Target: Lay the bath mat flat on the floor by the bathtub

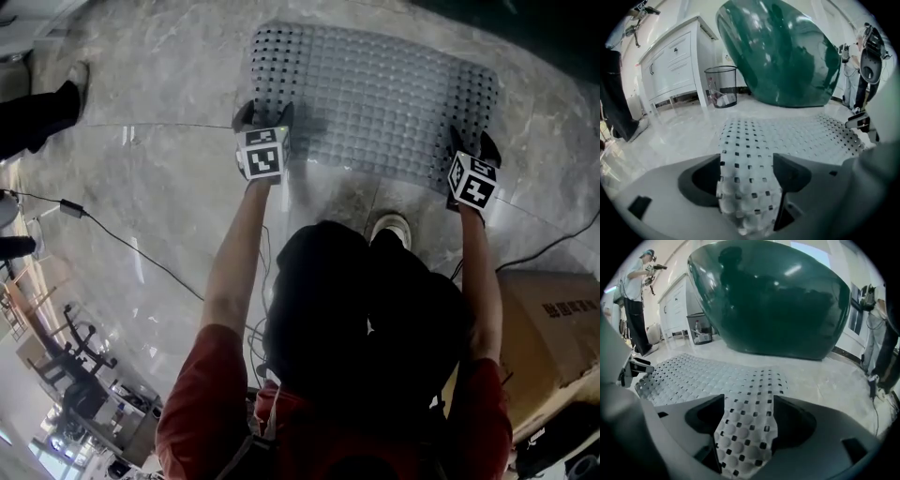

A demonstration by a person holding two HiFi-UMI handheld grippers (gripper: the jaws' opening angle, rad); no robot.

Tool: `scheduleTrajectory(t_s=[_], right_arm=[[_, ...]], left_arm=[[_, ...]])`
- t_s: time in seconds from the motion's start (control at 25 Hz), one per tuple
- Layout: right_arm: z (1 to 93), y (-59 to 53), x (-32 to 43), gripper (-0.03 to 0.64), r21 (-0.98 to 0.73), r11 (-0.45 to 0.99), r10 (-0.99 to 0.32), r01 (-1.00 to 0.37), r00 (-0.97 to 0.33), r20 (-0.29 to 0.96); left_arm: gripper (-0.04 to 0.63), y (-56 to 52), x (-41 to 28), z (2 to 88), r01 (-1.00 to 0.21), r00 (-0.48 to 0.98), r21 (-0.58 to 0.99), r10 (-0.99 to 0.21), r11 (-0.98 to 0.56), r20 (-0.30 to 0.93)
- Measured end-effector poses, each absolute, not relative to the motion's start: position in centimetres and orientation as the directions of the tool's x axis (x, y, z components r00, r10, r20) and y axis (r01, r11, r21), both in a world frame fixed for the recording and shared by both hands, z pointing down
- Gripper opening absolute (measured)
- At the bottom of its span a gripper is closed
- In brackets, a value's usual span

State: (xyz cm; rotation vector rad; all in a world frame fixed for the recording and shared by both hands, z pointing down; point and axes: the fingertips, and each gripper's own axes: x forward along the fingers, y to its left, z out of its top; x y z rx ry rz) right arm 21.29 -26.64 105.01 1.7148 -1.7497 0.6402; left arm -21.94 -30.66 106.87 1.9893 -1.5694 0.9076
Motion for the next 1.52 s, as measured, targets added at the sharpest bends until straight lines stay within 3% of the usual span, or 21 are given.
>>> scheduleTrajectory(t_s=[0.56, 0.88, 1.12, 1.52], right_arm=[[97.8, -27.4, 13.3, 0.319, -0.047, 0.136, -0.826, -0.990, -0.140, 0.546], [92.0, -27.7, 10.6, 0.319, -0.028, 0.201, -0.895, -0.979, -0.195, 0.402], [87.0, -27.5, 8.3, 0.319, 0.059, 0.269, -0.942, -0.961, -0.249, 0.225], [77.9, -28.5, 9.9, 0.319, 0.067, 0.269, -0.950, -0.961, -0.253, 0.182]], left_arm=[[0.328, -31.2, -14.7, 98.1, -0.938, 0.298, 0.014, -0.785, -0.347, 0.543], [0.328, -31.1, -10.2, 91.3, -0.896, 0.395, -0.035, -0.832, -0.442, 0.390], [0.328, -30.5, -7.9, 86.7, -0.861, 0.435, -0.172, -0.869, -0.478, 0.236], [0.328, -31.1, -5.8, 77.0, -0.867, 0.445, -0.153, -0.875, -0.474, 0.191]])
